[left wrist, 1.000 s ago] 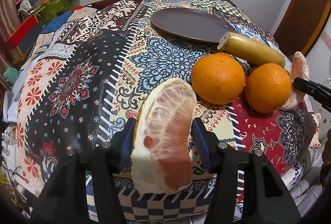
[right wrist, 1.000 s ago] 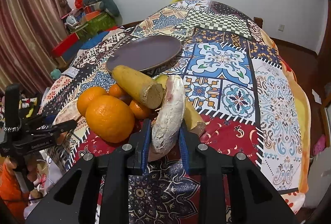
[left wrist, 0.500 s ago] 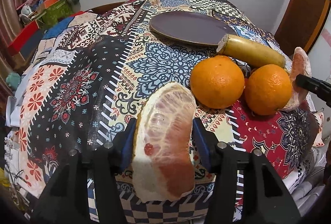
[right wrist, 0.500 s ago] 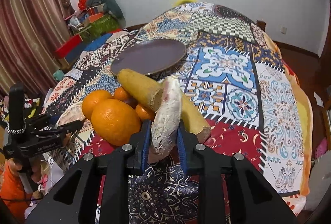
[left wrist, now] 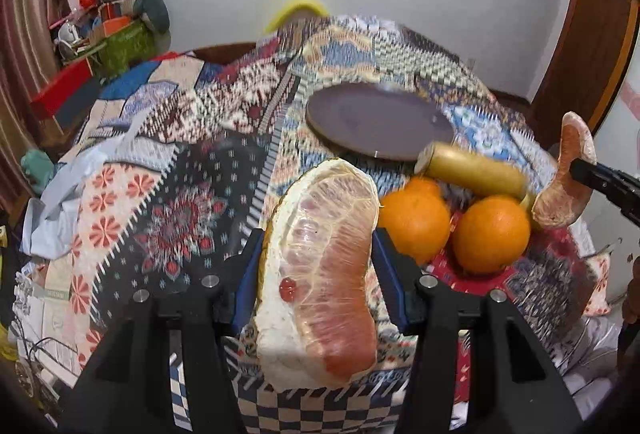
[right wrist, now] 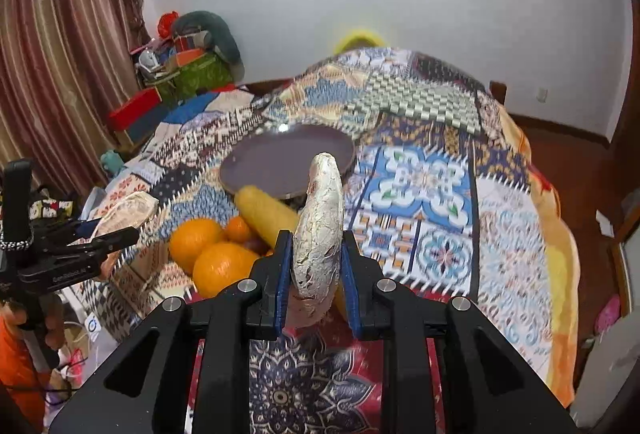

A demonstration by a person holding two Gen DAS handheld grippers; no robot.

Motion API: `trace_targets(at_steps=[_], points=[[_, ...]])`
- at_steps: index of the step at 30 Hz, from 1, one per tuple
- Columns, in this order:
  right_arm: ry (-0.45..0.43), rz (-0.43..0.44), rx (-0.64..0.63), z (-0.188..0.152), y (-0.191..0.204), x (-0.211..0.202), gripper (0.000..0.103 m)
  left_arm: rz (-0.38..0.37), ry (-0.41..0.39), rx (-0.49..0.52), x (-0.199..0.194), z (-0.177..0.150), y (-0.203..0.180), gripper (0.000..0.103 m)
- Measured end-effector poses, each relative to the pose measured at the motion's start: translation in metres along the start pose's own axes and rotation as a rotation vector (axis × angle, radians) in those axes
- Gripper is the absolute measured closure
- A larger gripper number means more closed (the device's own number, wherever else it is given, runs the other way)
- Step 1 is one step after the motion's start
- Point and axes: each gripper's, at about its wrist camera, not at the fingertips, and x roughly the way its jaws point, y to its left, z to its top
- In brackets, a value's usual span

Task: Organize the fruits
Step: 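Lift the pomelo segment with the left gripper while the right gripper lifts the other, then lower both pomelo segments onto the purple plate and open both grippers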

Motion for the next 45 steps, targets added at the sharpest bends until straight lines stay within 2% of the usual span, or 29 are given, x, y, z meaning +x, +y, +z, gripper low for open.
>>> trace_targets(at_steps=[14,29,45], points=[[-0.082,-0.009,-0.057,0.032,0.007,-0.001,0.082,-0.022,-0.125,-0.015,-0.01,0.053,-0.009,0.05],[-0.114,0.009,-0.074,0.061,0.009,0.025,0.082,-0.048,-0.138,-0.024,0.023,0.091,-0.018,0.05],[-0.061,0.01,-0.108,0.079,0.003,0.088,0.082,-0.056,-0.085,-0.022,0.092,0.123,-0.021,0.05]])
